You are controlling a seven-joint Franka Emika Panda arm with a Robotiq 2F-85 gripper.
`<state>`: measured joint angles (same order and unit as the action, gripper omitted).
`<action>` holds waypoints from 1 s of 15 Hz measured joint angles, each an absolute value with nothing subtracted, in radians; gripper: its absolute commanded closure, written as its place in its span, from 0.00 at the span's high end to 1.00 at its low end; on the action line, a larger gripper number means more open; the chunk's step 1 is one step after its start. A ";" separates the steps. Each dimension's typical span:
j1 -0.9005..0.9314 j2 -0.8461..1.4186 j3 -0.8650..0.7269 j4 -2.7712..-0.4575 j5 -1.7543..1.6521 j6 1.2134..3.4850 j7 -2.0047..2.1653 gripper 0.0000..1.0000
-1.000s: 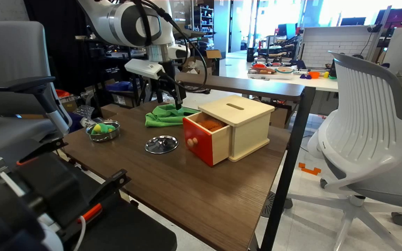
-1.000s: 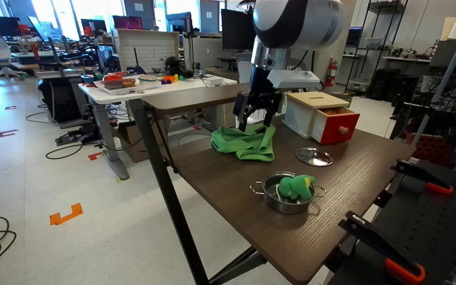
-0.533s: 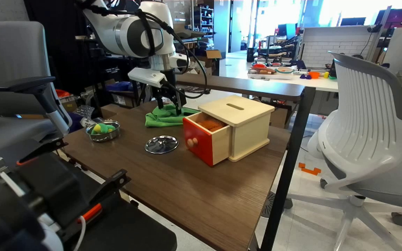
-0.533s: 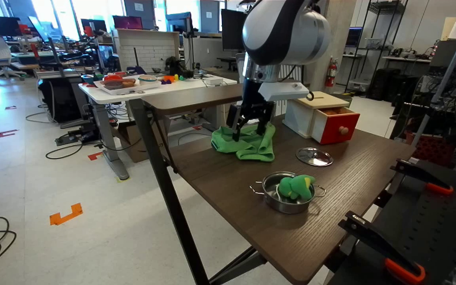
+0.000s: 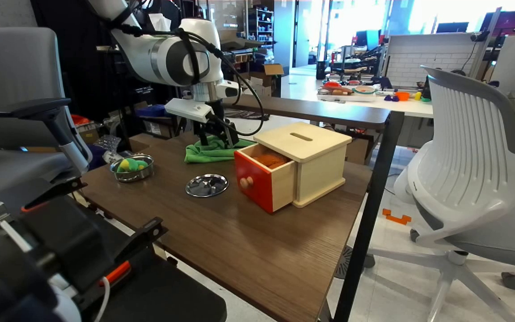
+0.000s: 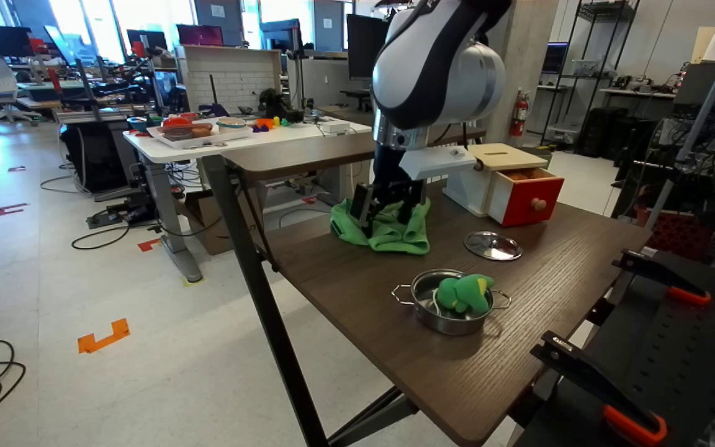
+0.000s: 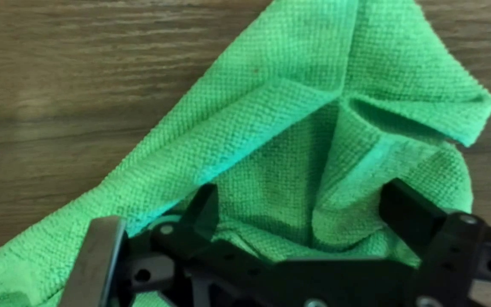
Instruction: Move the green towel forward
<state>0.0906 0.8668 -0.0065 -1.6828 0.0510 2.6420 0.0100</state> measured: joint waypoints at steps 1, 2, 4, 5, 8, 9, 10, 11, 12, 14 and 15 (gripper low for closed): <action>0.093 0.867 -0.007 -1.683 0.043 2.642 0.010 1.00; 0.097 0.867 -0.008 -1.685 0.035 2.642 0.011 1.00; 0.107 0.867 -0.010 -1.693 0.019 2.642 0.012 1.00; 0.113 0.867 -0.010 -1.702 0.014 2.643 0.012 1.00; 0.131 0.866 -0.010 -1.747 0.002 2.655 0.013 1.00; 0.137 0.862 -0.013 -1.760 -0.005 2.670 0.014 1.00; 0.141 0.857 -0.015 -1.774 -0.012 2.680 0.017 1.00; 0.144 0.851 -0.016 -1.789 -0.015 2.696 0.019 1.00; 0.148 0.844 -0.018 -1.806 -0.015 2.712 0.021 1.00; 0.155 0.829 -0.021 -1.845 -0.016 2.750 0.025 1.00; 0.158 0.819 -0.022 -1.868 -0.016 2.770 0.027 1.00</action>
<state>0.1579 0.8194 -0.0221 -1.8680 -0.0156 2.7697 0.0266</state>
